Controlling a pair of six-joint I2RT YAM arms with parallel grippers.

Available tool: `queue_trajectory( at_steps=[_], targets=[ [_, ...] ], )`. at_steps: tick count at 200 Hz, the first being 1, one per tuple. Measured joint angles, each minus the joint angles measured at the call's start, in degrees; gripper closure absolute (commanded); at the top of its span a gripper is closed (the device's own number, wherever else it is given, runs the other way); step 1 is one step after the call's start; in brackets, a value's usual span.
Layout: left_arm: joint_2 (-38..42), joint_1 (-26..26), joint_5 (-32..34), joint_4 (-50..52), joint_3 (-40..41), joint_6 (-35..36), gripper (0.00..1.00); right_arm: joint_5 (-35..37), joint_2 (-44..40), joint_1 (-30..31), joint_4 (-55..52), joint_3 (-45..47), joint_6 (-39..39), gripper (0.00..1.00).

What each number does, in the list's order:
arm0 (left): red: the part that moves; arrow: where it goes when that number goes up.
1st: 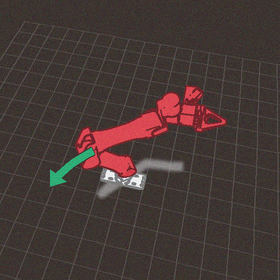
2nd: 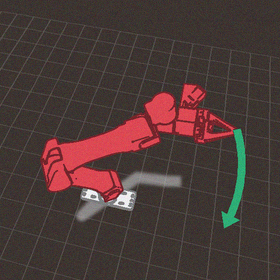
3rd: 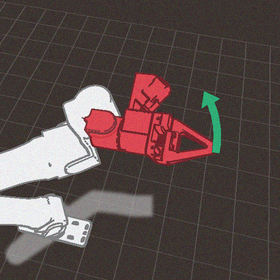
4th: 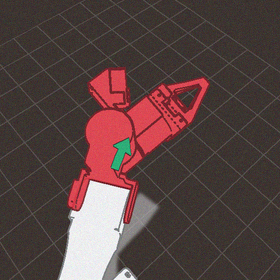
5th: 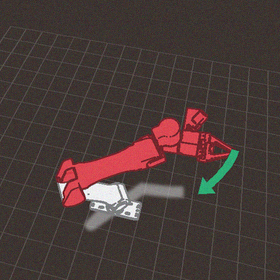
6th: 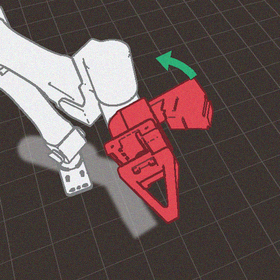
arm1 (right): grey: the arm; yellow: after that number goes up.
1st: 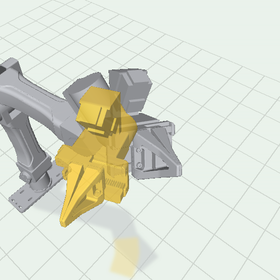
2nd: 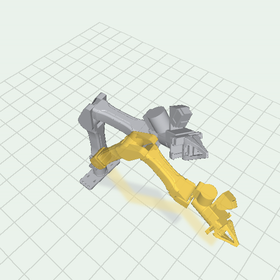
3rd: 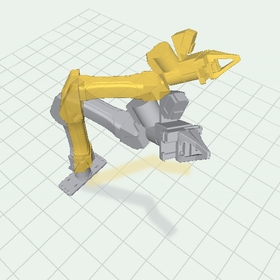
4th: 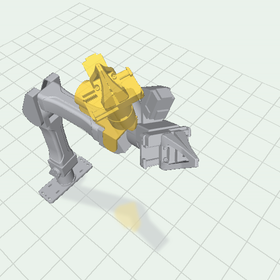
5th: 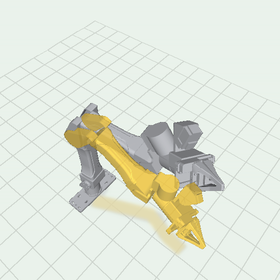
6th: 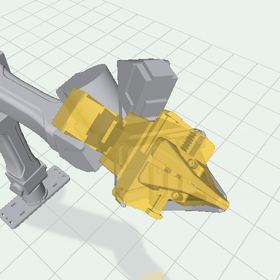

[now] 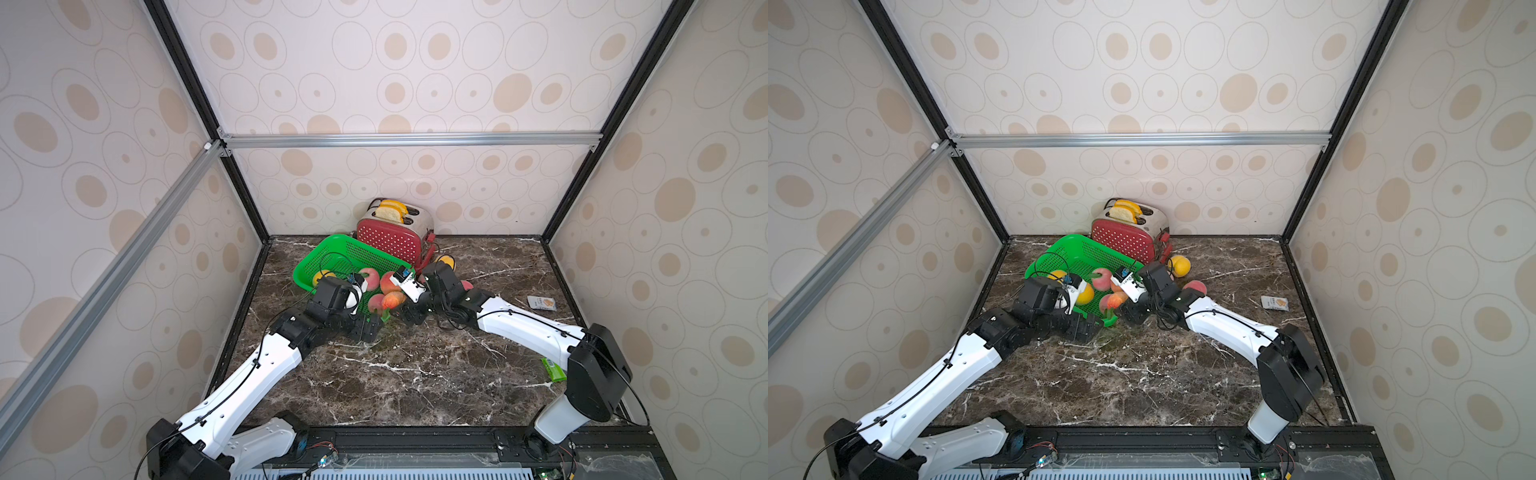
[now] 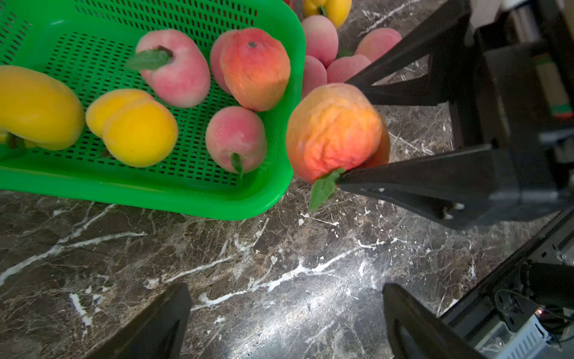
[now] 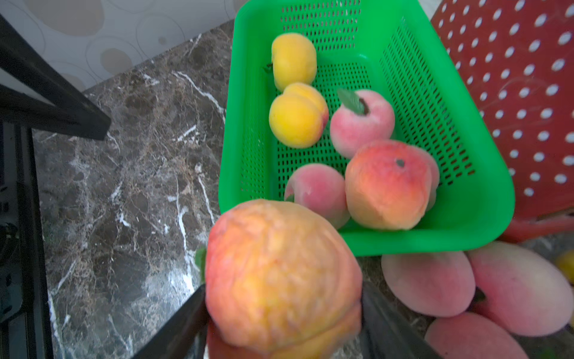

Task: Put the peaches into the basket
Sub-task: Pick up the peach from the center of the board, then place the peach in the basket.

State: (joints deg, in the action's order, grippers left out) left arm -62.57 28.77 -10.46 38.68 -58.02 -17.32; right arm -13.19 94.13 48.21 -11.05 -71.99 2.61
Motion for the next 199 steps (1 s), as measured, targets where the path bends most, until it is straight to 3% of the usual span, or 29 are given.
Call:
queue_trajectory(
  at_steps=[39,75,199],
  targets=[
    [0.44,-6.54,-1.36,0.63,0.0,0.59,0.01,-0.24,4.81,0.02,-1.95,-6.36,-1.42,0.27],
    [0.81,-9.55,-2.21,1.55,-0.39,1.33,0.01,0.15,9.14,0.22,-3.72,-11.52,-2.29,0.26],
    [-0.07,-10.14,-1.92,2.86,-2.16,2.4,0.01,1.57,24.24,0.74,-5.7,-25.2,-3.39,0.23]
  ],
)
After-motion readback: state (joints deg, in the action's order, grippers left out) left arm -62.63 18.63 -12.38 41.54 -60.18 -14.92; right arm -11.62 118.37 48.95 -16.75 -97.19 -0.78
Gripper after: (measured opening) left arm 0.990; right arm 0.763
